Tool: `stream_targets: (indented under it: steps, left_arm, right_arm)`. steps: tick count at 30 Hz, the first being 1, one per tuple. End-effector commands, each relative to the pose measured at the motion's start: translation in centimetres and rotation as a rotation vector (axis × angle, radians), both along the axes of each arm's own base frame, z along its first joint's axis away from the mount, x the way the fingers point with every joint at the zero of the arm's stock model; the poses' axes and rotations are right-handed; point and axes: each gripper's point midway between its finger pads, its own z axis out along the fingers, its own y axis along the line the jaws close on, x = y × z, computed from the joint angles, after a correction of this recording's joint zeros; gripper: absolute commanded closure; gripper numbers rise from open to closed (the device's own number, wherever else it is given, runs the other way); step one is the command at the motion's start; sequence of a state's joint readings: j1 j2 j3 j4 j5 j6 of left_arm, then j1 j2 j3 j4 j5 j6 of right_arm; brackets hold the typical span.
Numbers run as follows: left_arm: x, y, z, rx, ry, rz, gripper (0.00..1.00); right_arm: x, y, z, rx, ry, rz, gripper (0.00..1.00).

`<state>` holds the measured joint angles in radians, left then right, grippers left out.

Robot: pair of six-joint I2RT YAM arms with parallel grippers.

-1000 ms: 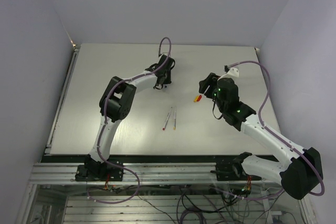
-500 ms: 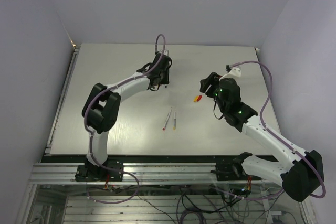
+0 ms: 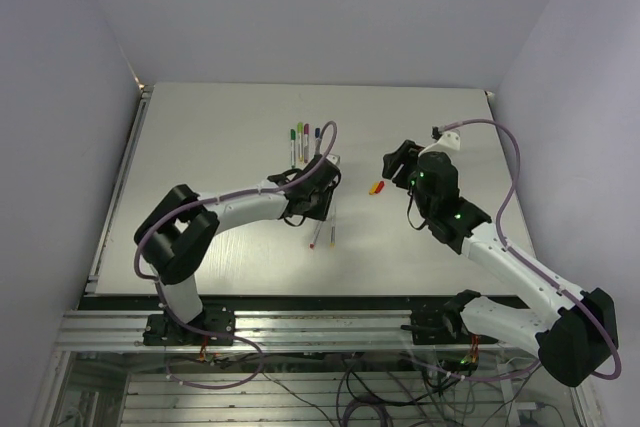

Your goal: Insert the pens into the pen caps

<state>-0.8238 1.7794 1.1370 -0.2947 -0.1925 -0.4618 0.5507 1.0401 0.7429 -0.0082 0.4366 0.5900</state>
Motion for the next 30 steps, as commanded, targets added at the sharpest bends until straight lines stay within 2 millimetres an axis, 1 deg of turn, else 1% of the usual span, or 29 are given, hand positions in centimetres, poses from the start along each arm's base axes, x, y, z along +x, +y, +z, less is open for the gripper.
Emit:
stream_targets:
  steps: [1, 5, 9, 11, 13, 17, 24, 28, 30]
  left_arm:
    - [-2.1, 0.2, 0.9, -0.036, 0.032, -0.018, 0.53]
    - [-3.3, 0.4, 0.1, -0.015, 0.056, -0.023, 0.51]
    - [-3.8, 0.2, -0.6, 0.003, 0.071, -0.038, 0.47]
    - [-3.9, -0.1, -0.9, 0.006, 0.076, -0.05, 0.41]
    - [-4.0, -0.3, -1.1, 0.011, 0.082, -0.059, 0.38]
    - [-4.0, -0.3, -1.9, 0.043, 0.089, -0.067, 0.38]
    - [-3.9, 0.5, -3.1, 0.126, 0.087, -0.057, 0.39]
    - [-3.8, 1.0, -4.3, 0.174, 0.105, -0.043, 0.41]
    - [-4.0, 1.3, -4.8, 0.205, 0.124, -0.041, 0.43]
  right_arm:
    - [-0.2, -0.2, 0.1, 0.024, -0.011, -0.011, 0.44]
    - [-0.3, 0.0, -0.2, 0.03, -0.006, -0.002, 0.44]
    - [-0.4, 0.0, -0.4, 0.034, -0.004, 0.001, 0.44]
    - [-0.5, -0.1, -0.6, 0.032, -0.001, -0.001, 0.44]
    - [-0.5, -0.2, -0.7, 0.033, 0.0, -0.005, 0.44]
    - [-0.6, -0.3, -0.8, 0.033, 0.001, -0.01, 0.44]
    - [-0.6, -0.3, -1.1, 0.027, 0.006, -0.008, 0.44]
    - [-0.5, -0.1, -1.4, 0.028, 0.014, -0.003, 0.45]
    - [-0.5, 0.0, -1.4, 0.029, 0.017, -0.003, 0.45]
